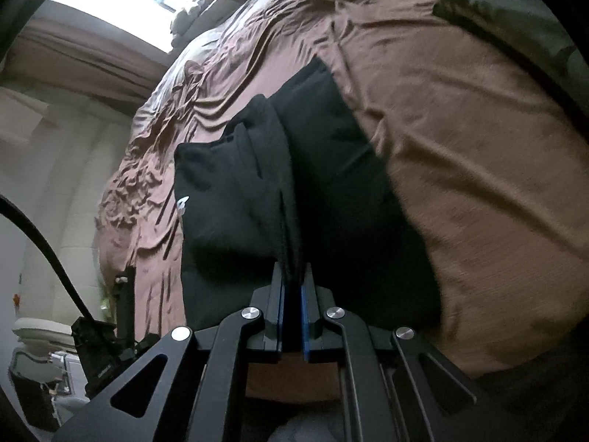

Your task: Fold small clothes

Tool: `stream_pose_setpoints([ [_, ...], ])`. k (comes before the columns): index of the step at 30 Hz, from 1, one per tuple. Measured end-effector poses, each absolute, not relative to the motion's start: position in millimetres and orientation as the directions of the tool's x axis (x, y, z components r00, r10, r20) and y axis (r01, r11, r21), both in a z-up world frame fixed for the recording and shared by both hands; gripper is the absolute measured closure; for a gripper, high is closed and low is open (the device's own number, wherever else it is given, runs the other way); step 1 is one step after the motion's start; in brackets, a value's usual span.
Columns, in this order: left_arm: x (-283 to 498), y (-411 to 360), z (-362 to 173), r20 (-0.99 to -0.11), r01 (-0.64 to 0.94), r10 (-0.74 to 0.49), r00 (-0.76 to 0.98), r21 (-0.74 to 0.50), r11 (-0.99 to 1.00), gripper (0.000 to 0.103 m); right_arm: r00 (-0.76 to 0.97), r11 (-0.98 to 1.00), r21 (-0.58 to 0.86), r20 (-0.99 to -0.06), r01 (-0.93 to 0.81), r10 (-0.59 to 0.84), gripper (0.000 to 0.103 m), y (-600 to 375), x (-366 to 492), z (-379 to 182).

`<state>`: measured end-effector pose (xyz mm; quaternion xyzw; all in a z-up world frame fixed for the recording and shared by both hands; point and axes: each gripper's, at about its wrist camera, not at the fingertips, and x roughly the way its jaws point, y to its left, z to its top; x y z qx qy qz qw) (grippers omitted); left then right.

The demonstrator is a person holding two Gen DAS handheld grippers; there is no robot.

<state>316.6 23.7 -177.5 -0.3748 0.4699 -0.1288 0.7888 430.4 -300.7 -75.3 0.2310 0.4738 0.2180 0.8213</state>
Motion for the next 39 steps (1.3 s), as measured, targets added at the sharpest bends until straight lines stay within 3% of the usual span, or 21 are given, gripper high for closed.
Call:
stream_pose_setpoints([
  [6,321,15,-175,-0.671,-0.116,-0.547,0.501,-0.679,0.725,0.053,0.465,0.812,0.572,-0.69,-0.117,0.554,0.1,-320,416,-64],
  [17,336,16,-196,-0.751,-0.142,-0.512,0.417,-0.61,0.779,0.052,0.414,0.795,0.602,-0.705,-0.078,0.575,0.1,-338,415,-105],
  [28,340,14,-215,-0.771,-0.167,-0.543,0.332,-0.615,0.771,0.052,0.443,0.814,0.571,-0.707,-0.103,0.552,0.1,-338,407,-107],
  [35,342,3,-212,-0.817,-0.143,-0.487,0.309,-0.546,0.825,0.055,0.442,0.803,0.587,-0.696,-0.105,0.566,0.097,-341,404,-113],
  [36,342,3,-213,-0.814,-0.146,-0.491,0.311,-0.551,0.822,0.055,0.44,0.79,0.605,-0.686,-0.097,0.58,0.094,-344,405,-112],
  [38,343,6,-214,-0.802,-0.156,-0.506,0.317,-0.571,0.806,0.055,0.456,0.768,0.635,-0.659,-0.089,0.598,0.078,-353,405,-108],
  [39,343,6,-215,-0.796,-0.162,-0.514,0.32,-0.581,0.798,0.055,0.466,0.759,0.645,-0.647,-0.089,0.604,0.063,-356,405,-106],
])
